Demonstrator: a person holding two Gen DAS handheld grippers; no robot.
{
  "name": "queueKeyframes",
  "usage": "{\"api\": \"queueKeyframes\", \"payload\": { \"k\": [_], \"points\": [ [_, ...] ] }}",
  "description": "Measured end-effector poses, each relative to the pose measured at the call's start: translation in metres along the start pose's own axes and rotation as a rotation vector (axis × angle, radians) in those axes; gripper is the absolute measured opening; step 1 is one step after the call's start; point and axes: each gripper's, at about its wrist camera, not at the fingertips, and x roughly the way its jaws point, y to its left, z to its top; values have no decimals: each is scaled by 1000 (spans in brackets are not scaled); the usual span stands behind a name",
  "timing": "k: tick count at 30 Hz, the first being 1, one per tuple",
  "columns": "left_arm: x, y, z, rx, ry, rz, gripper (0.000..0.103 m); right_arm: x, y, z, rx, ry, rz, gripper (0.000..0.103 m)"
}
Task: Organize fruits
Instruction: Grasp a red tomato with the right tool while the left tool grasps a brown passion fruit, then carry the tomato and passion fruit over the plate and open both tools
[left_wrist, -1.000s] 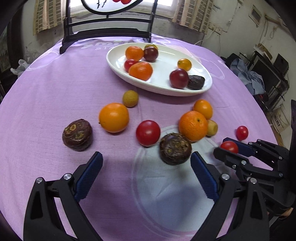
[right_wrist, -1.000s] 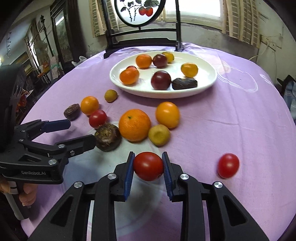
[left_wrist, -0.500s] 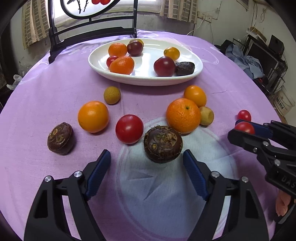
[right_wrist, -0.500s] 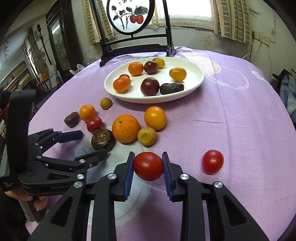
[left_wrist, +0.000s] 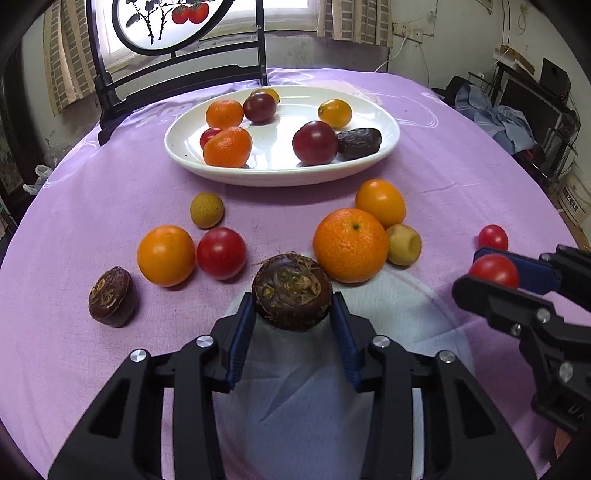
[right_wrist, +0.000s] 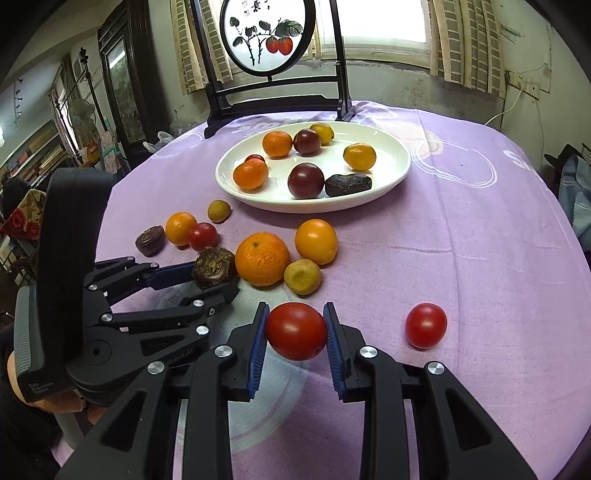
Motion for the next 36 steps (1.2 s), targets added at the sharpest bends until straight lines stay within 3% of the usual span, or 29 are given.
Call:
{"api": "queueKeyframes", "payload": {
  "k": [3,11,16,22,29,36],
  "points": [
    [-6,6,0,-24,12,-40,41,-3,0,0,-3,-18,-3,30],
    [-40,17,5,-25,-61,-57,41,-8,0,1,3,-44,23,30],
    [-58,19,26,16,-101,-39,41,-28,-3,12,30,-120,27,30],
    [-59,24,62,26,-128,-11,41,-41,-5,47,9,-201,-10,30],
    [-39,35,114,-3,-151,42,41,-8,-6,95,-8,-186,-32,30],
    [2,44,147,-39,-111,73,41,43,-11,123,9,-120,-68,30]
  ]
}}
